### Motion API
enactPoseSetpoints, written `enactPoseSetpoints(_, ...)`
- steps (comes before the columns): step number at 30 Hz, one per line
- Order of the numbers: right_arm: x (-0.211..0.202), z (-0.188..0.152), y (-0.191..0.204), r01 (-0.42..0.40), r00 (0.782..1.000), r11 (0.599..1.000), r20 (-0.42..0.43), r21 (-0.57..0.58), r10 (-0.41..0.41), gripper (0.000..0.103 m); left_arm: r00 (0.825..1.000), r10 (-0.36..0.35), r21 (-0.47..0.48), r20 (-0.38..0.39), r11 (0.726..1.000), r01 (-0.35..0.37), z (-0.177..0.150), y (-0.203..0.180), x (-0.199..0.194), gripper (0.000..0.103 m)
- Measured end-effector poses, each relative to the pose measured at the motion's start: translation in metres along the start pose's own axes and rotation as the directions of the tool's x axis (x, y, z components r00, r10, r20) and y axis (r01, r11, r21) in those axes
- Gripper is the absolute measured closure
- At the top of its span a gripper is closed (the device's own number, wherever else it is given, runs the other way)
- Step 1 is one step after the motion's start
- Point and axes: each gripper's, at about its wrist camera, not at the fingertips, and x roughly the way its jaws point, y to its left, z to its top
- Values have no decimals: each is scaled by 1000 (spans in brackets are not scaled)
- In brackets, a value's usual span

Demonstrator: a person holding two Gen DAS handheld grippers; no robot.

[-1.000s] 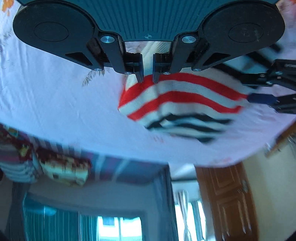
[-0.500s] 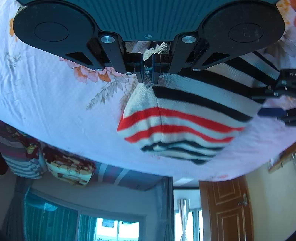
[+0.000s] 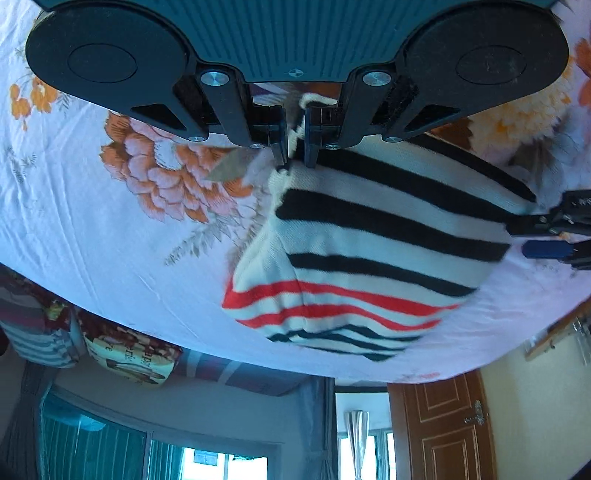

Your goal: Fold small clothes

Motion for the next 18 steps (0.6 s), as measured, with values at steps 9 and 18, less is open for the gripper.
enactPoseSetpoints(9, -72, -15, -4, 76, 971, 974, 208, 212, -121, 0, 986, 117, -92, 118, 990, -106, 3, -27, -55, 27)
enactPoseSetpoints(18, -134, -57, 3, -39, 972, 963, 235, 266, -26, 60, 936, 234, -180, 264, 965, -190, -32, -82, -134, 1)
